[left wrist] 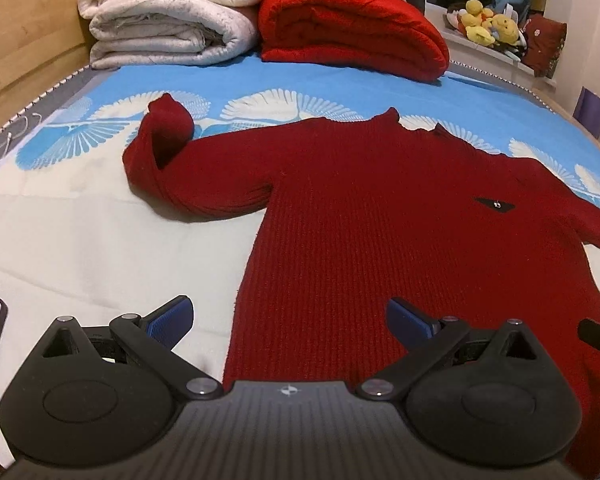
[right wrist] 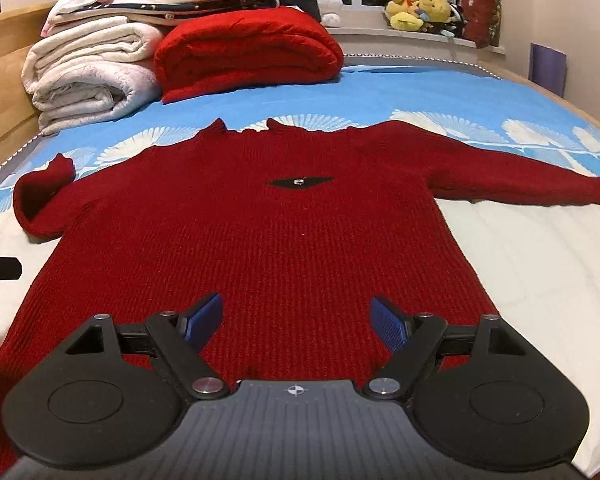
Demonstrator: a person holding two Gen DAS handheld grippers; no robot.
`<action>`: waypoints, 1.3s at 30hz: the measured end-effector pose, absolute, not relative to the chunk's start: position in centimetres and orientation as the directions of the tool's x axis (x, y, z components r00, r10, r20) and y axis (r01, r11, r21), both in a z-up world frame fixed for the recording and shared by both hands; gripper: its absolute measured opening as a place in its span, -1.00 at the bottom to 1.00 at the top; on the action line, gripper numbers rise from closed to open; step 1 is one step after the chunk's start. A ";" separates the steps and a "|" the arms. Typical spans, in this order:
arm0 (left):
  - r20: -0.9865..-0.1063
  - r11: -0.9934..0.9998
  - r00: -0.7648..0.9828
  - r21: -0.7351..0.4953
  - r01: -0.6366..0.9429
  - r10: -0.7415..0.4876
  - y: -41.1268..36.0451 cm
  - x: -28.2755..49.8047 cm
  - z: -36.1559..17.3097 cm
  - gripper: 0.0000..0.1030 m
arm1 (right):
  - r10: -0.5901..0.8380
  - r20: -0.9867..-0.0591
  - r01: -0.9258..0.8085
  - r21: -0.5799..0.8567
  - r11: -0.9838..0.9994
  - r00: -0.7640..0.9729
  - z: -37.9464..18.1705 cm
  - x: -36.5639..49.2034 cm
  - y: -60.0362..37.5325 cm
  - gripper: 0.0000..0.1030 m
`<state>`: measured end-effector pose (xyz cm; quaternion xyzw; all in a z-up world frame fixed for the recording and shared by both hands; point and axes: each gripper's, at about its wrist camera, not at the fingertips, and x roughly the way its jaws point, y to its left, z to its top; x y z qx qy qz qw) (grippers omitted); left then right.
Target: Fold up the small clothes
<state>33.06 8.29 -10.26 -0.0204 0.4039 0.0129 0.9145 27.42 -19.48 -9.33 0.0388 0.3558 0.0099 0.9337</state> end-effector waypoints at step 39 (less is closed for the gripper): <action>-0.666 0.770 0.745 -0.460 -0.442 0.030 28.7 54.7 -10.7 0.99 | 0.164 -0.827 -0.036 0.171 0.985 0.537 -13.5 31.1 -15.9 0.64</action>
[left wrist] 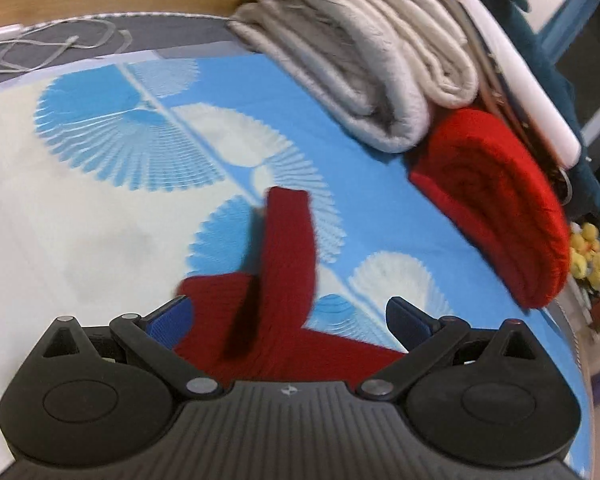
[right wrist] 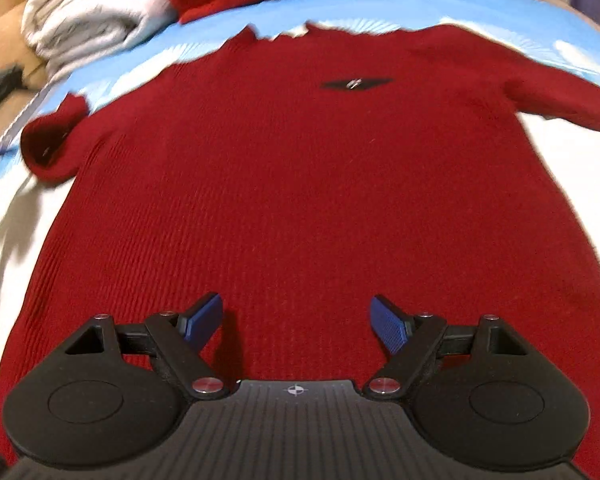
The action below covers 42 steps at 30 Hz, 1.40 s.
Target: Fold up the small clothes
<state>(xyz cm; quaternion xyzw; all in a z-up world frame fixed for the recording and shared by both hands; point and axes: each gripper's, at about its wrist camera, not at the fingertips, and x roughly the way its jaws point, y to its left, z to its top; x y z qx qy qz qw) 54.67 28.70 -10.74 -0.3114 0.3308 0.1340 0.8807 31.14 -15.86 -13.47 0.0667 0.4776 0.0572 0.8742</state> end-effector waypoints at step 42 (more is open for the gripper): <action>-0.836 0.998 0.548 -0.005 -0.065 0.032 0.5 45.4 -11.4 0.66 | 0.258 -0.768 0.107 0.389 0.915 0.586 -9.4 29.6 -24.2 0.65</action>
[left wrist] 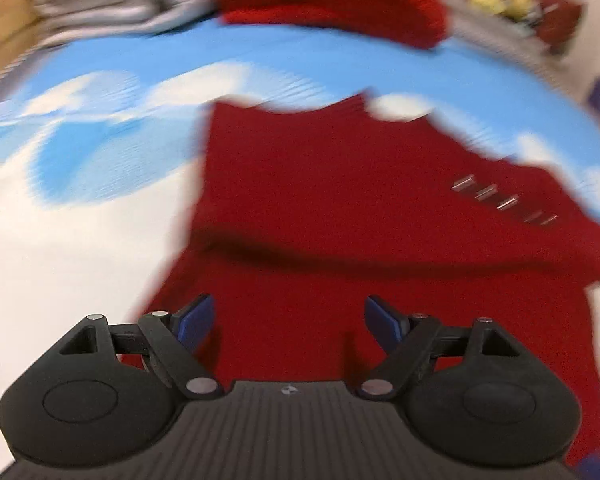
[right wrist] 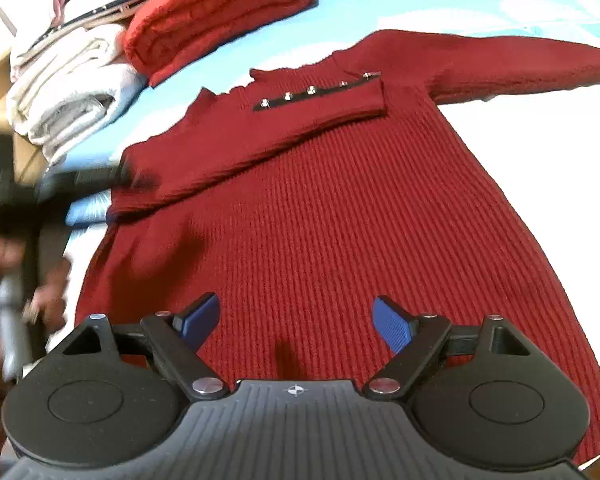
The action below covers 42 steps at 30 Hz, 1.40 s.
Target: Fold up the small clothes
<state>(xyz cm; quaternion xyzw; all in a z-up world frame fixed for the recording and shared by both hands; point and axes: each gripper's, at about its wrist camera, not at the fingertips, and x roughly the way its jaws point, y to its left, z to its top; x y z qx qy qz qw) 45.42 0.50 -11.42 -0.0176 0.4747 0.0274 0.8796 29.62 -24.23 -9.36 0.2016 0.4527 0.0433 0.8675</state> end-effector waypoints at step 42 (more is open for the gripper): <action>-0.748 0.994 0.657 0.113 -0.014 0.094 2.1 35.9 -14.0 0.99 | 0.121 -0.737 0.284 0.400 0.871 0.665 -10.4 29.4 -29.0 0.65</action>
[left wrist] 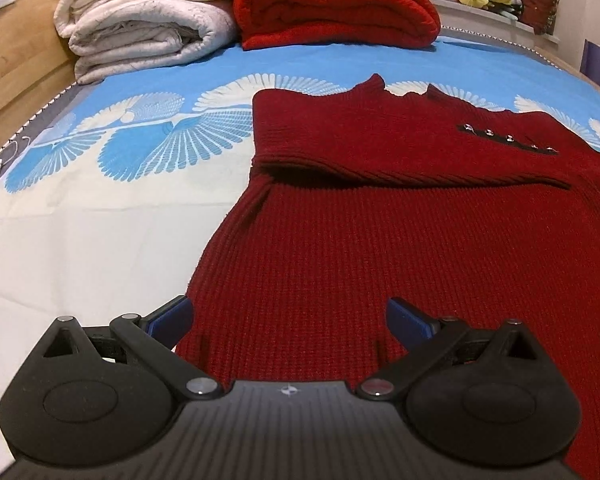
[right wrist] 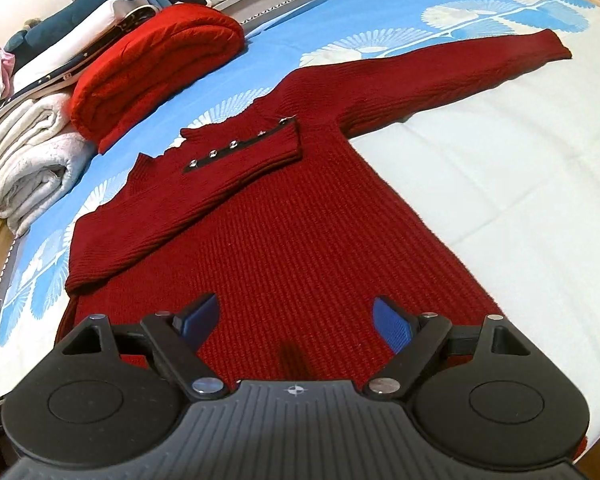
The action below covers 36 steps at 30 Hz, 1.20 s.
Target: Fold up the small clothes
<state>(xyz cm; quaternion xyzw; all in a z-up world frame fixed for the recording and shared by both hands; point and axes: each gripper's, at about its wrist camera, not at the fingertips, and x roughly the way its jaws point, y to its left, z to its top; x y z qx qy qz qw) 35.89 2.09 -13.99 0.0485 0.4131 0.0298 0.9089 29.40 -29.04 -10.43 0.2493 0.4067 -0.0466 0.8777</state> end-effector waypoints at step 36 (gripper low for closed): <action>-0.784 0.973 0.603 0.006 -0.229 0.147 7.8 38.1 -13.2 0.99 | -0.253 -0.577 0.629 0.685 0.368 0.776 -17.8 44.2 -53.2 0.71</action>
